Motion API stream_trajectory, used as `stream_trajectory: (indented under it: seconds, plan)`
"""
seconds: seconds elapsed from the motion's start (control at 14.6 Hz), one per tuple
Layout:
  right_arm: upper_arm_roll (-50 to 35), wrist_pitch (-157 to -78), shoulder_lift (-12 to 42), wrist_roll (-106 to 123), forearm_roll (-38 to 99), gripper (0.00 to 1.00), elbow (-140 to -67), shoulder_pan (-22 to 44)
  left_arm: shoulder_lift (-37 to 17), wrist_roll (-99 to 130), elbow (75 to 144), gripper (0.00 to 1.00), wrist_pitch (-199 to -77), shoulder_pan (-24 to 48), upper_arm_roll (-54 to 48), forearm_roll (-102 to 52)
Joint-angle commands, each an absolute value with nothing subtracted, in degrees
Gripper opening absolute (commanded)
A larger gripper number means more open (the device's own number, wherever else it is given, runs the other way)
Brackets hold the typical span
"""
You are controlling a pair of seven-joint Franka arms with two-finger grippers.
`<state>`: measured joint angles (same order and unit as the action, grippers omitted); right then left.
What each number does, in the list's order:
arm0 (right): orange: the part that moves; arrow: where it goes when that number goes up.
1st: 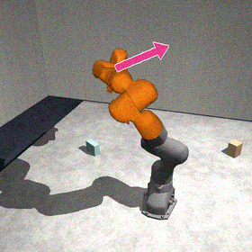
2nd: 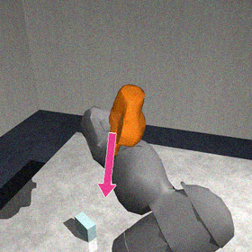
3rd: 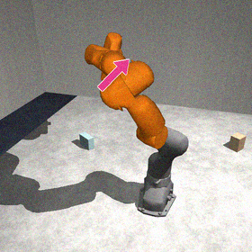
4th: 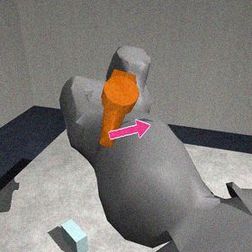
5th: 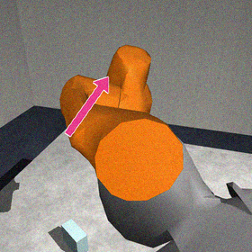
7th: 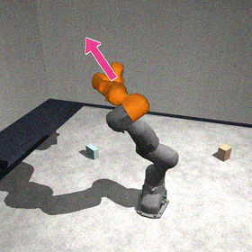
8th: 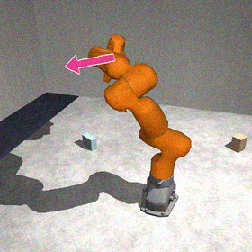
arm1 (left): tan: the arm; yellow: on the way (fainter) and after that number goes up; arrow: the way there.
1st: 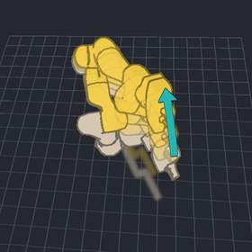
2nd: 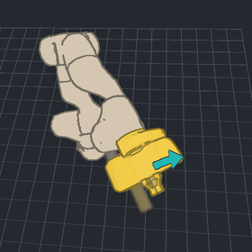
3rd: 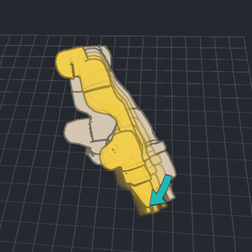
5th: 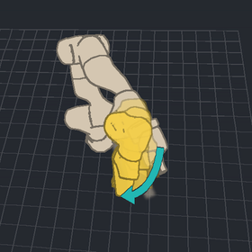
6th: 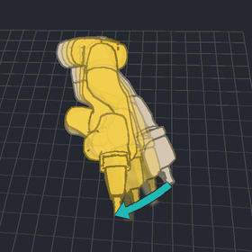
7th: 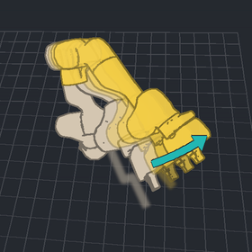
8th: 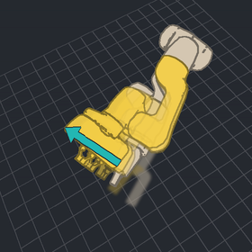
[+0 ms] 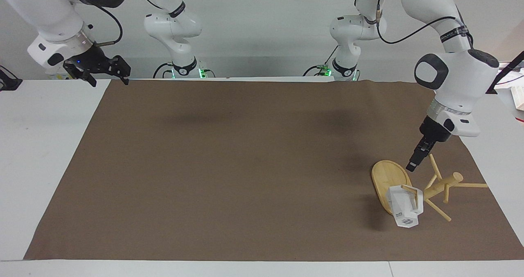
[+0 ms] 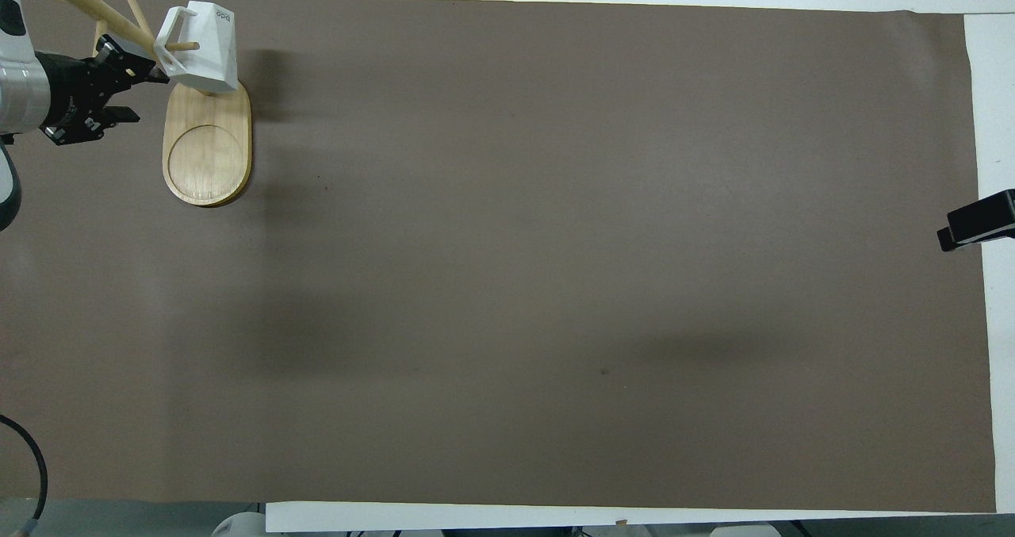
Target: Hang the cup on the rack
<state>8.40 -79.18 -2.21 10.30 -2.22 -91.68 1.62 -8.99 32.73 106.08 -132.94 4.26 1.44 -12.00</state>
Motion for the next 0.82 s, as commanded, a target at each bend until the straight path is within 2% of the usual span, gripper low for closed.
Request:
stream_trajectory:
  seconds: [0.0, 0.27, 0.55, 0.75]
  plan:
    - [8.3, -80.2, -4.0, 9.3, -3.2, 1.0, -93.8, 1.6, -7.0, 29.2, 105.2, 1.0, -127.8, 2.6, 1.1, -11.1]
    - [8.3, -80.2, -4.0, 9.3, -3.2, 1.0, -93.8, 1.6, -1.2, 23.2, 99.0, 1.0, -108.4, 1.5, 1.1, -5.0]
    - [8.3, -80.2, -4.0, 9.3, -3.2, 1.0, -93.8, 1.6, -1.1, 13.2, 87.4, 1.0, -86.4, 4.2, 0.1, 5.1]
    - [8.3, -80.2, -4.0, 9.3, -3.2, 1.0, -93.8, 1.6, -0.7, 3.8, 86.5, 1.0, -80.3, 4.3, 0.1, 4.8]
